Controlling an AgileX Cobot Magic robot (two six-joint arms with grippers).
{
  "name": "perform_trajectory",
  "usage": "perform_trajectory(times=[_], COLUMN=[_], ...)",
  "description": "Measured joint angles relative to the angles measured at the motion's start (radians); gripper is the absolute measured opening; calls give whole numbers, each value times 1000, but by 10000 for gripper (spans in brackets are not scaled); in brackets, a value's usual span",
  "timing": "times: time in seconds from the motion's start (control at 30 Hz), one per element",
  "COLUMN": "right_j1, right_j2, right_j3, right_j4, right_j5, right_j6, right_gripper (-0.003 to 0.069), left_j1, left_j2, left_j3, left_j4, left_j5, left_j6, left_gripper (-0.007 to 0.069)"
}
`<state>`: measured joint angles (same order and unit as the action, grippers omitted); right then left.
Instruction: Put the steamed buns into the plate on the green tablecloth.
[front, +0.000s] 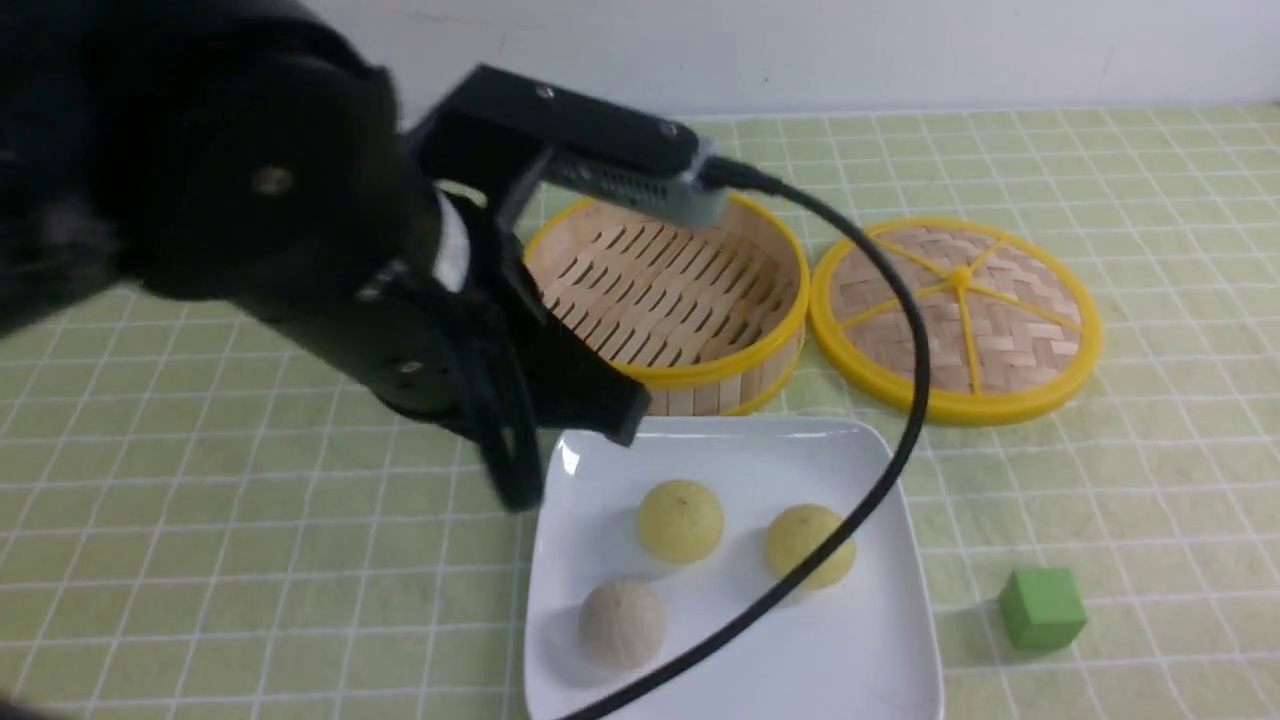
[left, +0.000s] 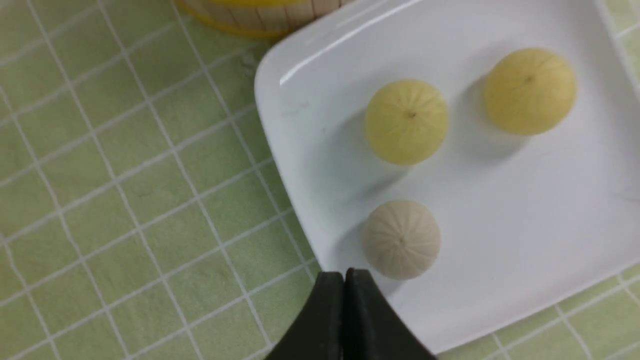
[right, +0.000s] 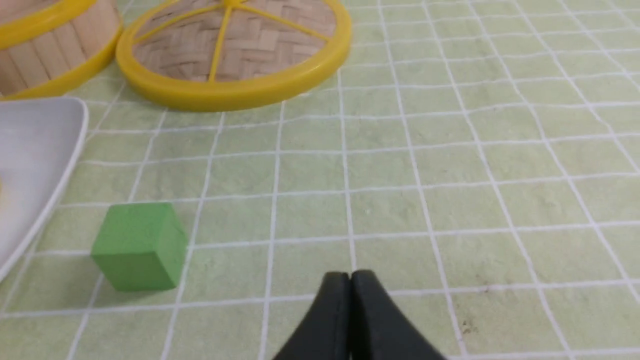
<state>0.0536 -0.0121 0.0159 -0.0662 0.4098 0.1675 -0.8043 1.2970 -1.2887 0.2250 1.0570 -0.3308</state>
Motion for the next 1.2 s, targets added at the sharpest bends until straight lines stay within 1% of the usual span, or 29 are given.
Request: perform_trajectory(times=[0.03, 0.17, 0.23, 0.27, 0.33, 0.37, 0.4, 0.43, 0.53, 0.57, 0.6, 0.63, 0.67, 0.7, 0.8, 0.87, 1.0, 1.2], right_j1=[0, 0, 0, 0, 0, 0, 0, 0, 0, 0, 0, 0, 0, 0, 0, 0, 0, 0], right_j2=[0, 0, 0, 0, 0, 0, 0, 0, 0, 0, 0, 0, 0, 0, 0, 0, 0, 0], right_j3=[0, 1, 1, 1, 1, 1, 1, 1, 1, 1, 1, 1, 1, 1, 1, 1, 1, 1], right_j4=[0, 0, 0, 0, 0, 0, 0, 0, -1, -2, -2, -2, -2, -2, -2, -2, -2, -2], right_j5=[-2, -5, -5, -5, -5, -5, -5, -5, -5, -5, -5, -5, -5, -5, -5, -5, -5, -5], right_j6=[0, 0, 0, 0, 0, 0, 0, 0, 0, 0, 0, 0, 0, 0, 0, 0, 0, 1], right_gripper=[13, 18, 20, 21, 22, 22, 22, 22, 22, 25, 25, 27, 27, 28, 32, 36, 41, 48], left_j1=[-1, -2, -2, -2, -2, -2, -2, -2, -2, -2, -2, -2, -2, -2, -2, -2, -2, -2], left_j2=[-18, -206, -254, -316, -422, -432, -512, -552, -666, -706, -711, -741, -743, -757, -760, -756, -756, -756], left_j3=[-1, -1, 5, 28, 94, 112, 195, 229, 412, 482, 493, 573, 590, 646, 732, 779, 842, 859], left_j4=[3, 26, 27, 27, 27, 27, 30, 36, 62, 68, 68, 69, 69, 72, 89, 95, 99, 99], left_j5=[9, 134, 163, 178, 165, 162, 109, 81, -121, -218, -252, -370, -403, -503, -635, -671, -667, -662], left_j6=[0, -2, -2, -12, -45, -53, -87, -110, -205, -259, -267, -327, -340, -382, -429, -439, -445, -445], left_gripper=[19, 19, 20, 20, 20, 20, 20, 22, 24, 27, 27, 30, 30, 31, 33, 34, 36, 41])
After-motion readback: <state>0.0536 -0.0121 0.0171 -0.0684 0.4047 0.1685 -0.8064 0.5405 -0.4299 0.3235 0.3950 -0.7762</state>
